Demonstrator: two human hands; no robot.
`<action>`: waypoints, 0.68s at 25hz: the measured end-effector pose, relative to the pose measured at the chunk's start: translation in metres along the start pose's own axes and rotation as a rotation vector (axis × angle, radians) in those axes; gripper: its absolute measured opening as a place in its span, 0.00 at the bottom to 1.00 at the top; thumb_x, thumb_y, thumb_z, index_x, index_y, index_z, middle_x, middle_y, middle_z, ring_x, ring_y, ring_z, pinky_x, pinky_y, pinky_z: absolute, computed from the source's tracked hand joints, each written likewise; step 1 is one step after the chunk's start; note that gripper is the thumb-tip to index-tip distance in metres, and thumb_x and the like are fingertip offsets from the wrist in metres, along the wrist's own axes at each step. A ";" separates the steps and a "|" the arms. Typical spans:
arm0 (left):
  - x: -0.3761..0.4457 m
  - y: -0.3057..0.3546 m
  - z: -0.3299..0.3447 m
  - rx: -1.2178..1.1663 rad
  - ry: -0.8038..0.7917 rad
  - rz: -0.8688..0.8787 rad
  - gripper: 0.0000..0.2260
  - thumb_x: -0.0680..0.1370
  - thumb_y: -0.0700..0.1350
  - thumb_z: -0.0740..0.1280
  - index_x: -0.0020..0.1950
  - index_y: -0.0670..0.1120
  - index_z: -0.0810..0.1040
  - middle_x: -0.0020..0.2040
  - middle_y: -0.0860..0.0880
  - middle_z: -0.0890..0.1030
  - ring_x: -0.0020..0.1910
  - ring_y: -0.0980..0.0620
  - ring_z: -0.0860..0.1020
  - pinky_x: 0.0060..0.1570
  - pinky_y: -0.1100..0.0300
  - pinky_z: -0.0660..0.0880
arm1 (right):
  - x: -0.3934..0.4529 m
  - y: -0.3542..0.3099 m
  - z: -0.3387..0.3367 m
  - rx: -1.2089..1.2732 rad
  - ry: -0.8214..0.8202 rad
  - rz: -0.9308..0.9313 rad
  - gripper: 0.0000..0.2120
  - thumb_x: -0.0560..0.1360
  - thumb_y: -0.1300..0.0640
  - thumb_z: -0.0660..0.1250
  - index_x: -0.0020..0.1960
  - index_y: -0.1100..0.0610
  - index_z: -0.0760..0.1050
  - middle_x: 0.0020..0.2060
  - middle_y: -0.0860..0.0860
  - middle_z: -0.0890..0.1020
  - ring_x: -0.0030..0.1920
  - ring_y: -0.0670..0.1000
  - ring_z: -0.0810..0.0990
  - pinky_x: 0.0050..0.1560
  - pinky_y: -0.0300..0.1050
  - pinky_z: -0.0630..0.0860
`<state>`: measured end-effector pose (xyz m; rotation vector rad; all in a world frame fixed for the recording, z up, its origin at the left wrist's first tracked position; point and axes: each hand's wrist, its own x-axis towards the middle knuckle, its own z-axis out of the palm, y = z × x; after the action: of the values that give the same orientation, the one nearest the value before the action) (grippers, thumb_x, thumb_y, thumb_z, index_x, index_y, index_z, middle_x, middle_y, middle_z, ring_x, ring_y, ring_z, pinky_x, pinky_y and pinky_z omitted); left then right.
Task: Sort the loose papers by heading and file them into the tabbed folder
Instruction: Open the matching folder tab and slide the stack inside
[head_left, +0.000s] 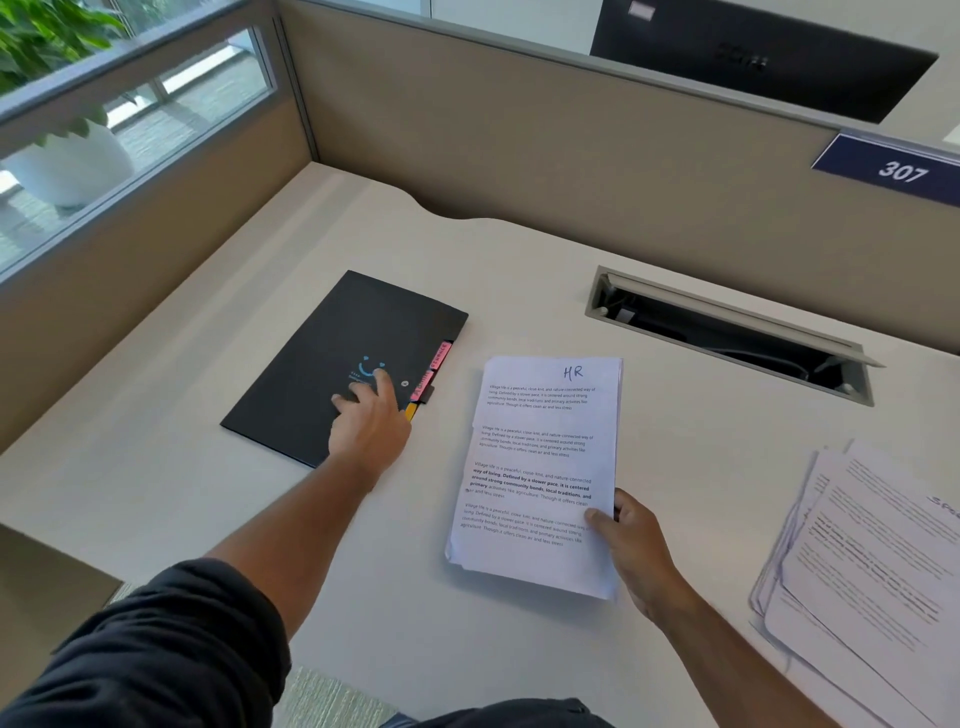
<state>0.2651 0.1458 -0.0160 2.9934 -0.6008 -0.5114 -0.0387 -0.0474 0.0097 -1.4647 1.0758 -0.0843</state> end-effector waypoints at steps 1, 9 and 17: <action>0.003 -0.001 -0.002 0.020 -0.021 0.055 0.24 0.82 0.43 0.50 0.72 0.30 0.66 0.71 0.29 0.67 0.56 0.27 0.78 0.51 0.40 0.81 | 0.000 -0.001 0.002 0.000 0.000 0.000 0.11 0.81 0.63 0.65 0.58 0.52 0.81 0.50 0.45 0.88 0.51 0.51 0.86 0.51 0.48 0.82; 0.000 -0.024 -0.027 0.064 0.176 0.326 0.19 0.80 0.36 0.64 0.70 0.43 0.64 0.52 0.43 0.79 0.30 0.50 0.80 0.26 0.56 0.78 | 0.001 -0.003 0.012 0.005 -0.017 -0.009 0.11 0.81 0.64 0.64 0.56 0.52 0.81 0.50 0.45 0.88 0.50 0.51 0.86 0.50 0.47 0.82; -0.010 -0.011 -0.015 0.037 0.236 0.270 0.26 0.77 0.51 0.71 0.72 0.45 0.69 0.65 0.46 0.77 0.55 0.47 0.78 0.43 0.53 0.82 | 0.001 -0.004 0.014 0.003 -0.017 -0.017 0.10 0.81 0.64 0.65 0.56 0.52 0.81 0.50 0.45 0.88 0.50 0.52 0.86 0.51 0.48 0.82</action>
<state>0.2654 0.1592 0.0004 2.8782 -0.9773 -0.1298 -0.0267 -0.0383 0.0090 -1.4699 1.0490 -0.0857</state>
